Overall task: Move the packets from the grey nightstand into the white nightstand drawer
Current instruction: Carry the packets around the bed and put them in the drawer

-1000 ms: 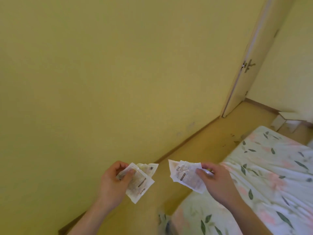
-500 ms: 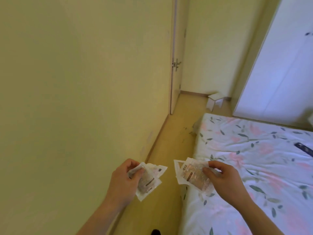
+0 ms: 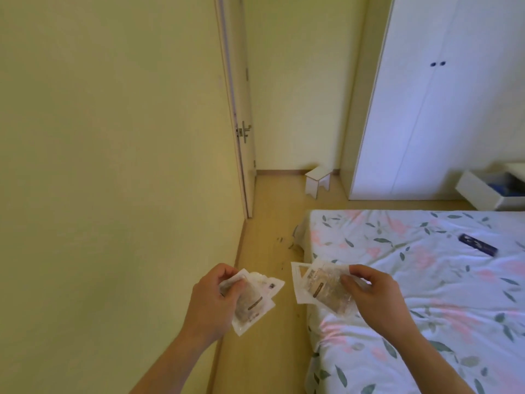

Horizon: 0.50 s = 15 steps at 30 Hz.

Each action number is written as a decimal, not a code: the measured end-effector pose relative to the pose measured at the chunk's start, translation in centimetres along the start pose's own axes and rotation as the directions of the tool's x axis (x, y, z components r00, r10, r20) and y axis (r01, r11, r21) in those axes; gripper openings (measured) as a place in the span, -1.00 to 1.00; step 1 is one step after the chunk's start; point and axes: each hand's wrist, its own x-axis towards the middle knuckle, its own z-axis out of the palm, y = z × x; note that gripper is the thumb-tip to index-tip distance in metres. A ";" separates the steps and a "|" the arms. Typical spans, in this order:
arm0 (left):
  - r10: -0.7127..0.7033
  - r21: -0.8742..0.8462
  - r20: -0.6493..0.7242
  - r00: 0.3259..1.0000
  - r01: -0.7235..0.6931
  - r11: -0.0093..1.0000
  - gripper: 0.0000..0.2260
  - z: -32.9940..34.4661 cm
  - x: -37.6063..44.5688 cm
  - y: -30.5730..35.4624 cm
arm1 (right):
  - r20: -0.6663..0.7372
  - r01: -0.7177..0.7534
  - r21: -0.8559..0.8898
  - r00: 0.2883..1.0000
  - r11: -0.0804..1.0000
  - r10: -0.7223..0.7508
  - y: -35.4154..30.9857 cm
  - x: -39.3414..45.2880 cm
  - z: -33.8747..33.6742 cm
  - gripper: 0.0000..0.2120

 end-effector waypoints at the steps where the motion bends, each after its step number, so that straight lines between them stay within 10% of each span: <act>1: -0.001 0.002 0.031 1.000 0.001 1.000 -0.92 0.4 2.1 0.1 | -0.019 -0.015 -0.008 1.000 1.000 0.014 -0.3 1.5 0.2 -0.75; 15: 0.191 -0.001 0.315 0.930 -0.201 0.980 -0.89 7.5 31.5 1.6 | -0.357 -0.211 -0.081 0.919 0.974 0.169 -2.0 17.6 4.0 -0.81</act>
